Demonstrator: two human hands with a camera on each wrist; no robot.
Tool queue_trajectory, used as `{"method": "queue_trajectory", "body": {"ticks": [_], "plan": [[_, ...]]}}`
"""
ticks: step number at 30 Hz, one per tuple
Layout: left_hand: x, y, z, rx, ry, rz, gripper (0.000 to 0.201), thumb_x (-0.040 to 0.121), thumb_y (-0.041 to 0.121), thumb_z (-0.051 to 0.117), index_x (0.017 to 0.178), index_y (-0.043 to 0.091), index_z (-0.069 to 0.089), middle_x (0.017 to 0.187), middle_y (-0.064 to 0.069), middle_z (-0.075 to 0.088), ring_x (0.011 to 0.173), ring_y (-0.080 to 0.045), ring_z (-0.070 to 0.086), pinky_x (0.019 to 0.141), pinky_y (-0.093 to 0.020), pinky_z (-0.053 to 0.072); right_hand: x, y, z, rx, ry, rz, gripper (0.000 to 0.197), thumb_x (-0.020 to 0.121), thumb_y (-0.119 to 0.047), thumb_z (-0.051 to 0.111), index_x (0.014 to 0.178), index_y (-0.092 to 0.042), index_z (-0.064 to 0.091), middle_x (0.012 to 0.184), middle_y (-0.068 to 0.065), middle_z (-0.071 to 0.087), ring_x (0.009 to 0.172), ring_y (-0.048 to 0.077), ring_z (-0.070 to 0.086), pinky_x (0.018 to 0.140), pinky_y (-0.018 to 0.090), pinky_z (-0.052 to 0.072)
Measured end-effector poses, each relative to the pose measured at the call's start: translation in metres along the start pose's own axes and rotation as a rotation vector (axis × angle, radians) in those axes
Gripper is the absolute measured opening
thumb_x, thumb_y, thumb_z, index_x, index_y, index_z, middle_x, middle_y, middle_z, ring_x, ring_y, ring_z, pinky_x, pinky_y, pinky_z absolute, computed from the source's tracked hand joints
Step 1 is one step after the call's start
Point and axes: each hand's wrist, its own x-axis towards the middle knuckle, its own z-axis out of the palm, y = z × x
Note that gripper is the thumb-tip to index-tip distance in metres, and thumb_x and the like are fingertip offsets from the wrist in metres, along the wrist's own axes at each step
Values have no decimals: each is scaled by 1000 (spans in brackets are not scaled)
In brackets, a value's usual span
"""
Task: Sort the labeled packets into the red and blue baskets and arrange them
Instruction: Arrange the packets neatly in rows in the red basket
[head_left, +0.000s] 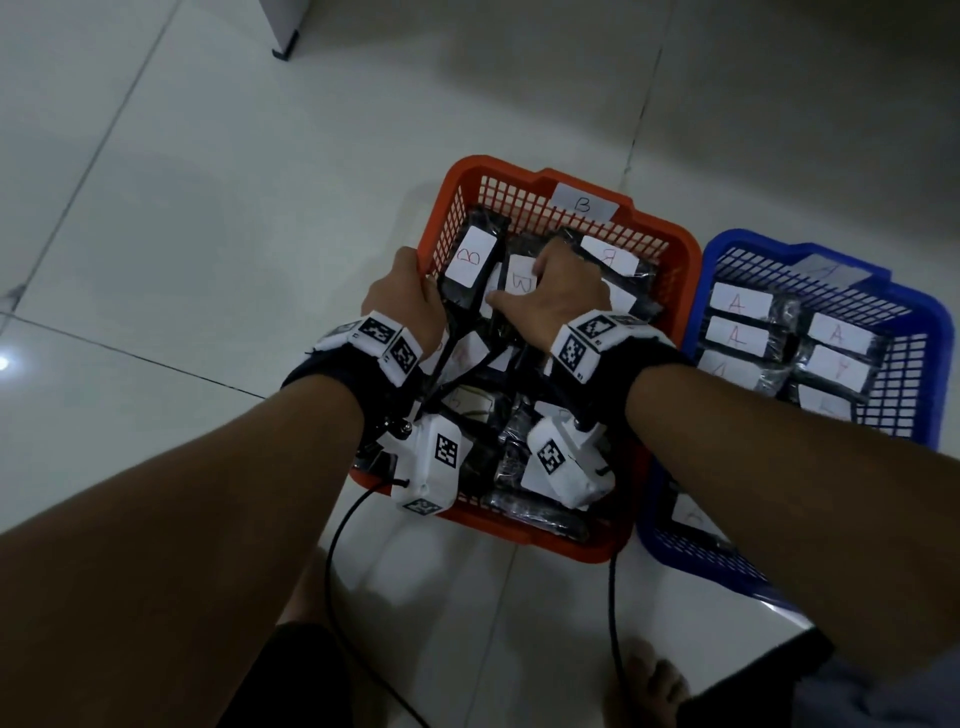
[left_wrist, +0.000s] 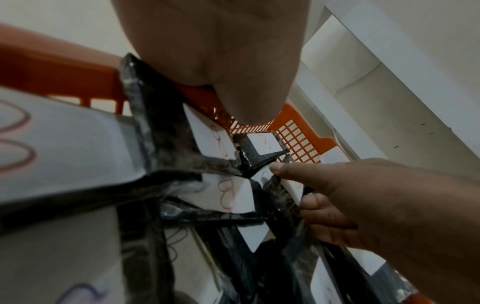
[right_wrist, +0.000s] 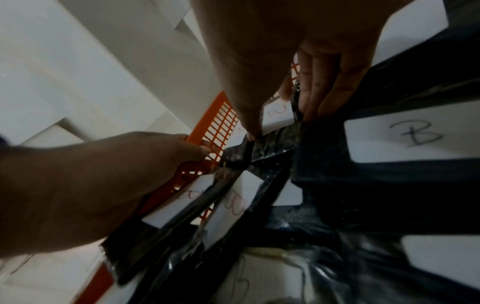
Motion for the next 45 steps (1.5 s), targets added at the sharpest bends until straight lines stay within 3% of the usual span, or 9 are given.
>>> {"method": "queue_trajectory", "body": {"ticks": [7, 15, 23, 25, 27, 30, 34, 41, 45], "plan": [[3, -1, -2, -48, -19, -27, 31, 101, 30, 38, 115, 3, 48, 101, -15, 61, 85, -33, 58, 69, -30, 37, 21, -2, 16, 131, 83, -13, 63, 73, -44, 80, 122, -16, 51, 116, 4, 65, 107, 24, 62, 90, 38, 52], [7, -3, -2, -54, -20, -51, 36, 103, 35, 35, 111, 4, 51, 90, -4, 53, 76, -23, 49, 66, -28, 34, 27, 4, 23, 111, 104, -14, 51, 78, -34, 75, 123, -19, 55, 115, 2, 66, 105, 24, 64, 90, 38, 54], [9, -5, -7, -71, -79, -56, 37, 102, 38, 36, 114, 7, 52, 92, -5, 56, 78, -24, 52, 67, -29, 37, 3, 2, 7, -157, 111, -139, 44, 87, -50, 57, 124, -26, 53, 117, 0, 64, 104, 25, 62, 85, 38, 53], [9, -7, -10, -110, -113, -61, 37, 101, 39, 38, 116, 9, 53, 96, -6, 58, 84, -26, 57, 70, -30, 40, -6, -1, 1, -211, 36, -285, 35, 85, -48, 59, 114, -28, 60, 110, -4, 65, 98, 20, 62, 83, 37, 53], [7, -8, -15, -115, -123, -60, 36, 99, 39, 43, 120, 12, 53, 101, -4, 60, 91, -26, 60, 74, -29, 43, -13, -3, -1, -234, -209, -478, 31, 83, -43, 63, 110, -28, 65, 107, -6, 65, 98, 15, 60, 84, 34, 53], [-1, -10, -22, -45, -64, 13, 42, 92, 37, 56, 128, 15, 49, 109, 0, 60, 91, -18, 59, 75, -26, 43, -15, -2, 4, -422, -429, -655, 34, 83, -37, 66, 114, -22, 64, 113, -3, 59, 108, 15, 53, 85, 31, 48], [-12, -12, -38, 148, 68, 177, 56, 77, 44, 72, 121, 19, 49, 115, -6, 52, 93, -19, 59, 73, -33, 52, -13, -3, 9, -538, -335, -728, 45, 82, -42, 69, 120, -20, 58, 119, 1, 55, 111, 22, 51, 84, 36, 47], [-41, -2, -48, 544, -41, 295, 58, 70, 61, 72, 109, 19, 62, 107, -2, 62, 88, -24, 60, 66, -28, 42, -11, 7, 8, -587, -277, -721, 48, 79, -52, 68, 115, -20, 60, 116, 3, 51, 107, 25, 50, 84, 39, 43], [-45, 6, -41, 704, -59, 280, 64, 72, 61, 71, 113, 12, 66, 112, -9, 63, 94, -29, 63, 70, -32, 46, -12, 10, 5, -564, -305, -705, 46, 74, -50, 73, 106, -23, 53, 114, -1, 55, 108, 22, 49, 90, 41, 40]]}}
